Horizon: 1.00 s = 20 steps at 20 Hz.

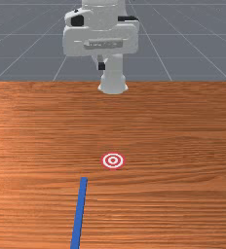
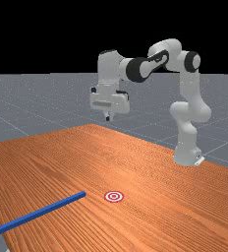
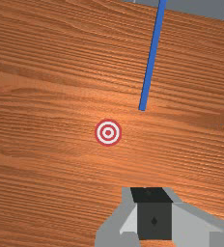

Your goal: Pull the pivot to the target area

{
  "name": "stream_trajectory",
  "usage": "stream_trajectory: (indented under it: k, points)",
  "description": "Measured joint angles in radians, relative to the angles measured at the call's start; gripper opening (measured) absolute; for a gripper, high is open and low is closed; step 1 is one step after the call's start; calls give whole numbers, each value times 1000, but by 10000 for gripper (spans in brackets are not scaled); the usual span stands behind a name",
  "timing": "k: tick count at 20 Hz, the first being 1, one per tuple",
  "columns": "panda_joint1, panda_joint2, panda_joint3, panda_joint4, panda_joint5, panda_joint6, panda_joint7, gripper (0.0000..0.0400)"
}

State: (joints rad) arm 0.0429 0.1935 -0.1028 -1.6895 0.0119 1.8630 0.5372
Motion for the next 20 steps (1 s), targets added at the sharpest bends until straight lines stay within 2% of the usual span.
stream_trajectory:
  k: [1,6,7,8,9,11,12,13,14,15,16,17,18,20]
  points:
    - [7,59,-10,82,9,-24,35,0]
    - [-13,79,-53,96,26,-27,159,0]
    - [-13,72,-29,74,-186,-14,-222,0]
    - [-20,92,-28,103,-152,-15,-247,0]
    - [-58,217,-10,331,-24,-211,-326,0]
    - [-64,304,-8,472,-18,-273,-328,0]
    - [-103,272,26,392,105,-165,-368,0]
    - [-106,311,27,452,101,-183,-364,0]
    - [-70,301,-1,427,8,-154,-329,0]
    - [-73,393,-6,584,21,-222,-269,0]
    - [-77,446,-5,674,25,-257,-263,0]
    - [-80,448,2,668,18,-253,-318,0]
    - [-88,532,4,814,22,-319,-316,0]
    - [-88,533,5,813,22,-319,-316,0]
